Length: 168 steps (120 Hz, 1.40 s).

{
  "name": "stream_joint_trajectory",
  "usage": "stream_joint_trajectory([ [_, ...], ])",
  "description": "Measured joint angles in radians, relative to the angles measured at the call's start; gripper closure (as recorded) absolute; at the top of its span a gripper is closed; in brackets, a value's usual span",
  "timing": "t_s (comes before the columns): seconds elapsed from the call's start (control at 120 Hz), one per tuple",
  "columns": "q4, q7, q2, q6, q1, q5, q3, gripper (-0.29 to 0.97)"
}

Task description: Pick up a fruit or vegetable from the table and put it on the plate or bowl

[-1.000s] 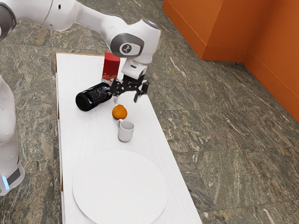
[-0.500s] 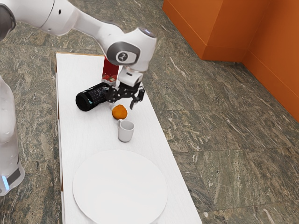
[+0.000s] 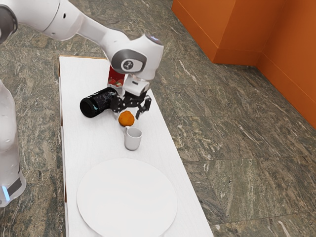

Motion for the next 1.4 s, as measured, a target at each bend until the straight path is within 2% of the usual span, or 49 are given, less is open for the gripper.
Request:
stream_joint_trajectory([
  [0.267,-0.006,-0.001,0.016,0.028,0.0,-0.001,0.0,0.04],
  [0.458,-0.007,-0.003,0.031,0.043,0.004,-0.004,0.0,0.27],
  [0.6,-0.005,-0.004,0.034,0.054,0.004,-0.009,0.0,0.37],
  [0.692,0.0,-0.005,0.002,0.052,-0.005,-0.011,-0.001,0.4],
  [0.767,0.015,-0.008,-0.073,0.031,-0.063,-0.018,-0.008,0.38],
  [0.883,0.063,-0.016,-0.187,-0.043,-0.1,-0.057,-0.121,0.36],
  [0.95,0.071,-0.022,-0.223,-0.08,-0.104,-0.096,-0.219,0.36],
  [1.183,0.073,-0.047,-0.239,-0.146,-0.095,-0.234,-0.507,0.37],
  [1.283,0.073,-0.059,-0.236,-0.153,-0.077,-0.272,-0.572,0.37],
  [1.4,0.071,-0.07,-0.234,-0.153,-0.069,-0.293,-0.593,0.37],
])
